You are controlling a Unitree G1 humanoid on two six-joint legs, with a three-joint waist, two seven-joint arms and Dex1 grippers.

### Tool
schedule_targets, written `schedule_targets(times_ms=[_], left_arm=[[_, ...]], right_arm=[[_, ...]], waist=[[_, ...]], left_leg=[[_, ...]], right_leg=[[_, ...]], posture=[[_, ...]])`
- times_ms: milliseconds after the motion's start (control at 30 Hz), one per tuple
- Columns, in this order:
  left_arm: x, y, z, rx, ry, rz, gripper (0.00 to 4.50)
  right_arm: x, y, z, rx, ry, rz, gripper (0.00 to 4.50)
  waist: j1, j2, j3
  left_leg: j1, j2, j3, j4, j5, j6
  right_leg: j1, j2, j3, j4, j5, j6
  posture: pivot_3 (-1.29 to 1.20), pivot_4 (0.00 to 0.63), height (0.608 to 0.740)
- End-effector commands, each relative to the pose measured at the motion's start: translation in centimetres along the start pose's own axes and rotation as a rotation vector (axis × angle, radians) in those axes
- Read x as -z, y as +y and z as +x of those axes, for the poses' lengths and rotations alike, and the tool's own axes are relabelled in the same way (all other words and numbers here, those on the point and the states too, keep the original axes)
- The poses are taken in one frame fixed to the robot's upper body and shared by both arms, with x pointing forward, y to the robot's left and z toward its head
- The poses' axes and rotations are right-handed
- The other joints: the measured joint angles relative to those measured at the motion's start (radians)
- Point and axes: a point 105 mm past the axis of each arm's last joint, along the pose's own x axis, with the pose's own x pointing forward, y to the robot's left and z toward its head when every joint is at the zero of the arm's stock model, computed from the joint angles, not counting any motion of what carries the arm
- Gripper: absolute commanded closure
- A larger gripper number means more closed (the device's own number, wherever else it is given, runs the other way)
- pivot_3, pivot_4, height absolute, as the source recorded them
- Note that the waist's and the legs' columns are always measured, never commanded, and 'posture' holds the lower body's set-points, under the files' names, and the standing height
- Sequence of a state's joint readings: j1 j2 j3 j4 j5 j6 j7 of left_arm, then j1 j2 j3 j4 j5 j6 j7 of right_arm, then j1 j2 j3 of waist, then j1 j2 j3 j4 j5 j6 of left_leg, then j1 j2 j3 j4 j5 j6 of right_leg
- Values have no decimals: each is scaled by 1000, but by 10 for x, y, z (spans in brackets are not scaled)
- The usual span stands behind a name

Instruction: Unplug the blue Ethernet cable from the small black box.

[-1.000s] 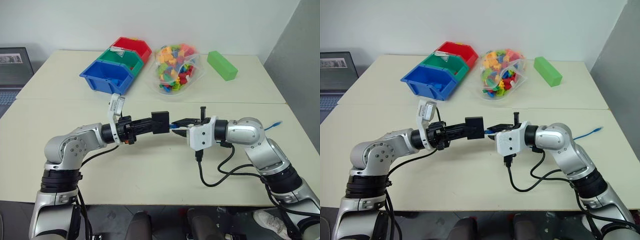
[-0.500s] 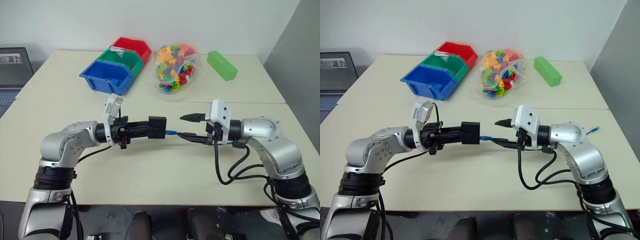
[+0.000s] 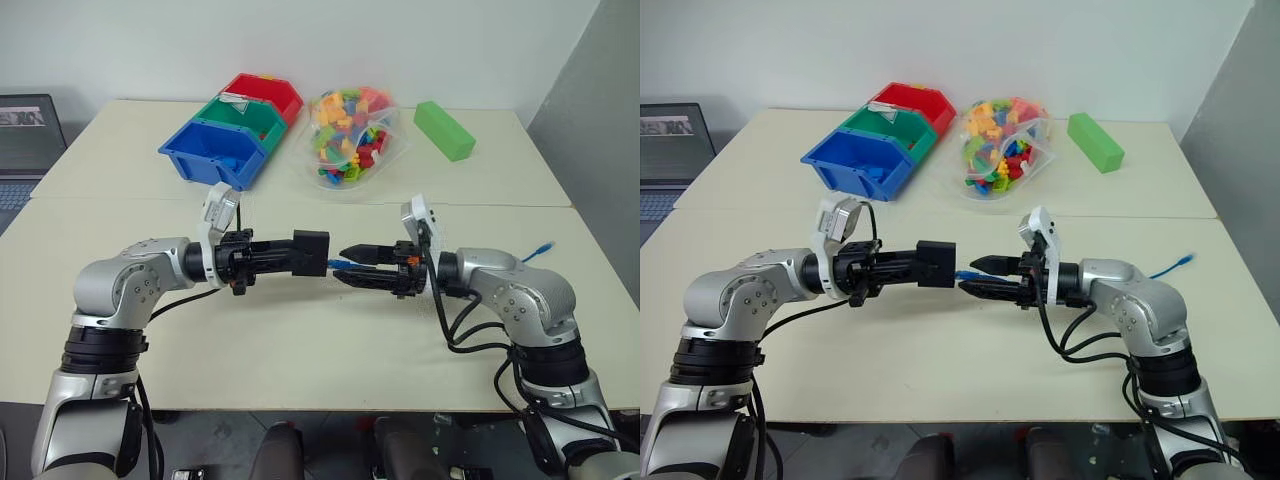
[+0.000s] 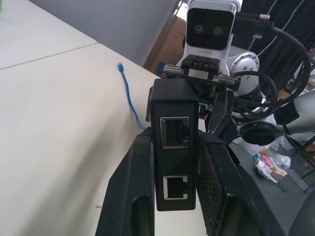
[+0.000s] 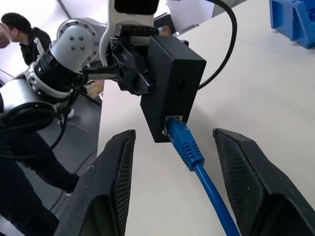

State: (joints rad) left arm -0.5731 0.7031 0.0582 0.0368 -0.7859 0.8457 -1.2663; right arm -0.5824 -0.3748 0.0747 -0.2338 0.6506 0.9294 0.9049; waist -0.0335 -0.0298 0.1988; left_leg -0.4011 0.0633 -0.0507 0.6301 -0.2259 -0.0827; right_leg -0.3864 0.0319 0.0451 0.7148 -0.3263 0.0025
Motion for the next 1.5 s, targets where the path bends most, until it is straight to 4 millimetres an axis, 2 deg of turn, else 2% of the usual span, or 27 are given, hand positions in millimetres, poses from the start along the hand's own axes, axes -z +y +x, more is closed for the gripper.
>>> schedule_targets(times_ms=[33,667,700,1033,1367,1500], left_arm=[[-12,-7,-4,6,-21,52,3722],[-10,-10,-1,21,-11,54,3722],[-10,-10,-1,21,-11,54,3722],[-9,-10,0,21,-13,56,3722],[-10,-9,1,21,-24,54,3722],[-9,-9,-3,13,-18,54,3722]], right_arm=[[-11,3,3,-23,-30,-14,1848],[-11,6,11,-55,-21,-9,1848],[-10,6,11,-58,-16,-11,2219],[-10,8,11,-79,-4,-10,4396],[-7,13,12,-100,20,-27,4411],[-1,9,6,-85,46,-15,4411]], waist=[[0,0,0],[-1,0,0],[-1,0,0],[-1,0,0],[-1,0,0],[-1,0,0]], left_leg=[[0,0,0,0,0,0],[-1,0,0,-1,0,0],[-1,0,0,-1,0,0],[-1,0,0,-1,0,0],[-1,0,0,-1,0,0],[-1,0,0,-1,0,0]], right_leg=[[0,0,0,0,0,0],[-1,0,0,0,0,0],[-1,0,0,0,0,0],[-1,0,0,0,0,1],[-1,0,0,-1,0,1],[-1,0,0,-1,0,1]], posture=[[0,150,740],[0,150,740],[0,150,740],[0,150,740],[0,150,740],[0,150,740]])
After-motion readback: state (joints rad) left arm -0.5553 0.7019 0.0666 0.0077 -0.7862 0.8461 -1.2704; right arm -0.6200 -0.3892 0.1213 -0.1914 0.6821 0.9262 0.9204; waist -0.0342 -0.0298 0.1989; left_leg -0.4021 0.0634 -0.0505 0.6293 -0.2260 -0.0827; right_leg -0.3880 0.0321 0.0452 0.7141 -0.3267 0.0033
